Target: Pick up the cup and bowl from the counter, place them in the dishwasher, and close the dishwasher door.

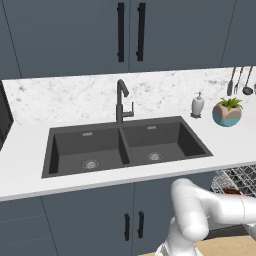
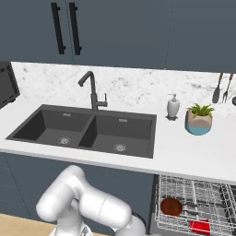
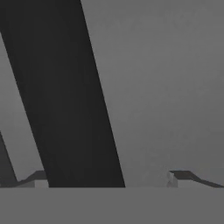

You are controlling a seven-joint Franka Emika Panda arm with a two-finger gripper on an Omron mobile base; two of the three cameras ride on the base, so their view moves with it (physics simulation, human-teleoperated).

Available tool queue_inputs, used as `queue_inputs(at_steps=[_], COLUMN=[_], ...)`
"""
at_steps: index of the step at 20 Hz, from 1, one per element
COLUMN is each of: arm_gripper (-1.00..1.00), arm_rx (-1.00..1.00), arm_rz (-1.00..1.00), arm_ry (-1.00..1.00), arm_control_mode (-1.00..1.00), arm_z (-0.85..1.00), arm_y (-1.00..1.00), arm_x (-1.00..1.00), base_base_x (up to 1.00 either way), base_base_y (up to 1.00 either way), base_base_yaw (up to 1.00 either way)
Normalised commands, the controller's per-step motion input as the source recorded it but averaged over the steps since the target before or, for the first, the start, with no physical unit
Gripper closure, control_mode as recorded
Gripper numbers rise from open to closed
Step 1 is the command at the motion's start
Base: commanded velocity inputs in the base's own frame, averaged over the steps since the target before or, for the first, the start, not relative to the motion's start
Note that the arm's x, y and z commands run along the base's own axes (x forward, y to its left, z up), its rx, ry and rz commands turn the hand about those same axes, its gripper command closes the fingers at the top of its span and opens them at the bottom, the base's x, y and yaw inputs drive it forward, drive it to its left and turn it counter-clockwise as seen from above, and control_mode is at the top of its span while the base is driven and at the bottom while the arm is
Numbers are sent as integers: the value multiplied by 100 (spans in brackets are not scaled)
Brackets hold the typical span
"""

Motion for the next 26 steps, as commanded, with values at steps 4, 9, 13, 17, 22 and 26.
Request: queue_inputs(at_steps=[4,9,13,17,22,26], arm_gripper=[-100,-100,-100,-100,-100,-100], arm_rx=[0,0,0,0,0,0], arm_rz=[-12,-11,-6,-6,-5,-1], arm_ry=[-23,-14,-1,0,1,11], arm_control_mode=[-100,-100,-100,-100,-100,-100], arm_z=[15,16,26,18,13,17], arm_y=[9,16,7,6,4,0], arm_x=[86,95,100,100,100,100], base_base_x=[0,0,0,0,0,0], base_base_y=[0,0,0,0,0,0], base_base_yaw=[0,0,0,0,0,0])
